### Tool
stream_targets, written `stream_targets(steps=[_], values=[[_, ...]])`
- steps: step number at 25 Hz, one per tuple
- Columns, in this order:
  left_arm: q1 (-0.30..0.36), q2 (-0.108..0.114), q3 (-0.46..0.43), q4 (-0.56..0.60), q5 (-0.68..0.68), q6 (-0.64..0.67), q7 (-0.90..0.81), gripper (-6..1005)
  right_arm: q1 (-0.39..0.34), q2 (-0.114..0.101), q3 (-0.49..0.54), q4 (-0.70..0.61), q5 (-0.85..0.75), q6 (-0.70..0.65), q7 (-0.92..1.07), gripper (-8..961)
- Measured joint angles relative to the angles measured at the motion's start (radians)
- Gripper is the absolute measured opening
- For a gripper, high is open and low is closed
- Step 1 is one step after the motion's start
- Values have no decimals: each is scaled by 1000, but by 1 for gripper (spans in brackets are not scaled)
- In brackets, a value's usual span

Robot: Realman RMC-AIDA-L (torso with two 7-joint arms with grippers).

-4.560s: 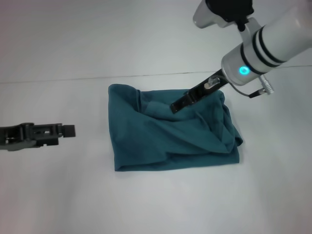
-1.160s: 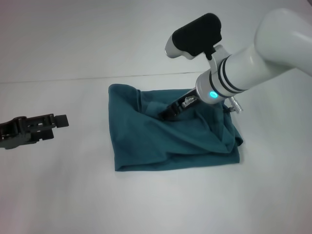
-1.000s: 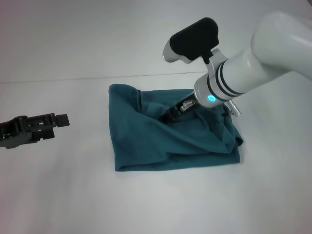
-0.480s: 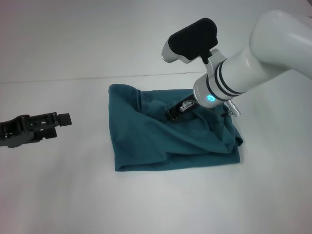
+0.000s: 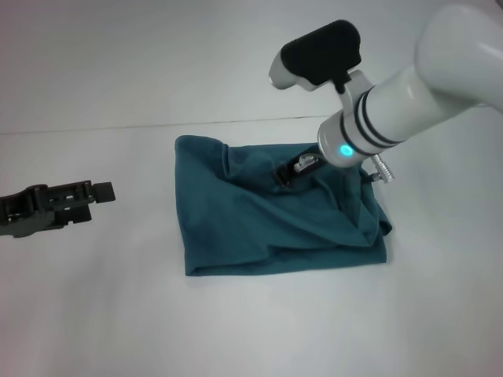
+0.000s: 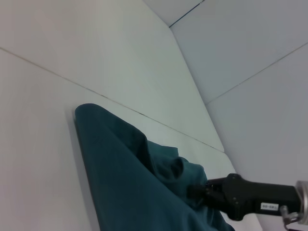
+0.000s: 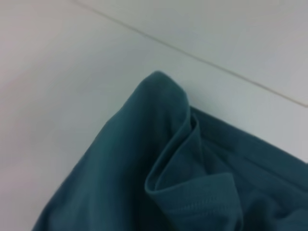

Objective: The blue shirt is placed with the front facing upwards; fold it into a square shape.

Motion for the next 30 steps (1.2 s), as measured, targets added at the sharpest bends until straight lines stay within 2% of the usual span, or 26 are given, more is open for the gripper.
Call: stream_targets(steps=[3, 7, 13, 30], values=[[1, 0, 0, 0, 0, 0, 0, 885, -36, -2, -1, -80, -4, -34, 33, 9], [1, 0, 0, 0, 0, 0, 0, 885, -103, -6, 6, -225, -44, -90, 92, 15], [-1, 0, 0, 0, 0, 0, 0, 885, -152, -6, 30, -326, -98, -125, 141, 25], [6, -3, 0, 0, 0, 4, -6, 886, -150, -6, 103, -326, -233, -87, 172, 52]])
